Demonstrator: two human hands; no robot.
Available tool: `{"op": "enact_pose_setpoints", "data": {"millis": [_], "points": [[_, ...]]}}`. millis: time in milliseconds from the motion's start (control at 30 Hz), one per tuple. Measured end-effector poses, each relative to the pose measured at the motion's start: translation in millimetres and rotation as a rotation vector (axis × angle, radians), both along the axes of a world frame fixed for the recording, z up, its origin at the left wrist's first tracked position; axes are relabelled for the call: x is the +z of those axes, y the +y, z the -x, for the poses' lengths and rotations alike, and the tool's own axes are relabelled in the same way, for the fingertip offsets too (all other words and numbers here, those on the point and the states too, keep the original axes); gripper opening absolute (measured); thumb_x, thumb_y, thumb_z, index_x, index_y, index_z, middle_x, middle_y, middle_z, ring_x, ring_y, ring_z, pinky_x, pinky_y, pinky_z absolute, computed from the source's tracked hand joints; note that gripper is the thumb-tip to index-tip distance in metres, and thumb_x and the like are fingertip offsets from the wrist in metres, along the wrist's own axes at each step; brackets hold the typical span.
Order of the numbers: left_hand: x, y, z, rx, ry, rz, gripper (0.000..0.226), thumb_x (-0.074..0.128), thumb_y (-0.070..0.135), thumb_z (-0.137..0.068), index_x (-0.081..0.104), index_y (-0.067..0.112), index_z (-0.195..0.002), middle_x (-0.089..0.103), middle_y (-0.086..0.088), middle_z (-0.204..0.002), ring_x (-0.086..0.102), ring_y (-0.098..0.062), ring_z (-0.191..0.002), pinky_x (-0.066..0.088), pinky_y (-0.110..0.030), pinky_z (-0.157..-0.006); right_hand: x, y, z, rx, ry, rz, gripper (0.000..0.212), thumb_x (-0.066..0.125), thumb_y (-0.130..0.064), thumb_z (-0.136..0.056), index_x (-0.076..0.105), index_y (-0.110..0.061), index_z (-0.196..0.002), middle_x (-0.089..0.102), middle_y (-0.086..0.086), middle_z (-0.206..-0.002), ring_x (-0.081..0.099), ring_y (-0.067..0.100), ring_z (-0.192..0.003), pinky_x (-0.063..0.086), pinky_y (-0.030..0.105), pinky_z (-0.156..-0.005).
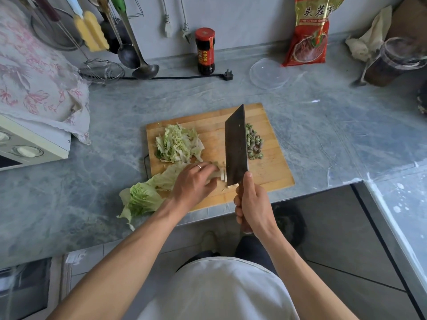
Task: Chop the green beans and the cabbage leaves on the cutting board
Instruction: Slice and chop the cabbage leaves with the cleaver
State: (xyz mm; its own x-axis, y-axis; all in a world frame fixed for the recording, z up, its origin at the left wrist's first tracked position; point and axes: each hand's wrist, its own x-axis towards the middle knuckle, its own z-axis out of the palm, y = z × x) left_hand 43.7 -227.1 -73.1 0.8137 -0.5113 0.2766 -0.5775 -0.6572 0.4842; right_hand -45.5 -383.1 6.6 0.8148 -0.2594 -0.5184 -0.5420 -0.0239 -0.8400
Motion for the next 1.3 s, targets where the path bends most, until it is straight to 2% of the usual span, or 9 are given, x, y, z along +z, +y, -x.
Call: {"op": "enact_pose_setpoints", "data": {"millis": [133,233,300,500,767,1000,1100,1167,1300], "points": [[-4,-5,2,0.063,0.028,-0.077,0.029,0.078,0.004,-0.074,0.068,0.006,-0.101,0.074,-0.009,-0.093,0.071,-0.028,-0.083,0.056,-0.034,-0.073,-1,-3,2,0.045,0.013,0.069,0.061,0.024,-0.057,-0.104,0.049,-0.01,-0.075,0.047,0.009,-0.061,0.045,0.021,-0.047,0.042,0.031,-0.045],[-13,2,5,0.066,0.007,-0.082,0.031,0.077,0.004,-0.074,0.068,0.004,-0.103,0.073,-0.012,-0.098,0.069,-0.029,-0.094,0.055,-0.035,-0.081,-5,-5,4,0.075,0.03,0.086,0.062,0.025,-0.06,-0.102,0.05,-0.011,-0.075,0.048,0.004,-0.057,0.047,0.019,-0.044,0.045,0.036,-0.049],[-15,5,6,0.071,-0.017,-0.048,0.028,0.078,0.006,-0.075,0.068,0.005,-0.101,0.073,-0.009,-0.096,0.068,-0.027,-0.093,0.053,-0.034,-0.082,-6,-6,7,0.094,0.047,0.09,0.061,0.026,-0.061,-0.102,0.051,-0.012,-0.075,0.05,0.003,-0.055,0.048,0.017,-0.043,0.047,0.036,-0.05],[-18,8,12,0.108,-0.007,0.0,0.031,0.083,0.017,-0.077,0.068,0.004,-0.101,0.073,-0.01,-0.092,0.068,-0.029,-0.09,0.055,-0.035,-0.073,-10,-3,9,0.149,0.092,0.061,0.063,0.026,-0.063,-0.1,0.052,-0.01,-0.078,0.049,0.003,-0.057,0.046,0.018,-0.044,0.045,0.039,-0.051],[-16,4,17,0.113,-0.039,-0.04,0.036,0.085,0.011,-0.072,0.066,0.002,-0.1,0.072,-0.014,-0.09,0.07,-0.031,-0.086,0.058,-0.036,-0.068,-21,-14,8,0.155,0.134,0.105,0.065,0.025,-0.065,-0.1,0.053,-0.011,-0.077,0.051,0.001,-0.054,0.049,0.016,-0.042,0.048,0.037,-0.053],[-20,-9,23,0.112,-0.04,-0.047,0.03,0.081,0.021,-0.079,0.065,0.005,-0.099,0.072,-0.01,-0.09,0.069,-0.028,-0.09,0.056,-0.036,-0.078,-20,-18,6,0.163,0.119,0.14,0.066,0.025,-0.064,-0.1,0.053,-0.008,-0.079,0.051,0.004,-0.055,0.049,0.017,-0.041,0.049,0.036,-0.051],[-31,-6,22,0.114,-0.059,-0.065,0.028,0.072,0.031,-0.088,0.067,0.005,-0.099,0.073,-0.01,-0.102,0.066,-0.027,-0.106,0.055,-0.04,-0.091,-18,-17,9,0.177,0.084,0.175,0.074,0.025,-0.063,-0.1,0.052,0.003,-0.083,0.05,0.008,-0.057,0.048,0.017,-0.042,0.048,0.037,-0.049],[-40,-4,19,0.1,-0.089,-0.069,0.028,0.069,0.033,-0.093,0.071,0.007,-0.103,0.071,-0.009,-0.114,0.061,-0.027,-0.116,0.049,-0.043,-0.101,-16,-15,10,0.201,0.056,0.217,0.082,0.024,-0.067,-0.097,0.053,0.008,-0.087,0.051,0.01,-0.059,0.049,0.019,-0.045,0.052,0.043,-0.053],[-47,4,15,0.067,-0.114,-0.088,0.028,0.056,0.033,-0.098,0.073,0.013,-0.111,0.07,-0.007,-0.118,0.061,-0.026,-0.116,0.044,-0.043,-0.103,-9,-10,13,0.242,0.026,0.271,0.08,0.024,-0.069,-0.095,0.056,0.004,-0.087,0.058,0.015,-0.064,0.052,0.03,-0.055,0.052,0.049,-0.06]]}}
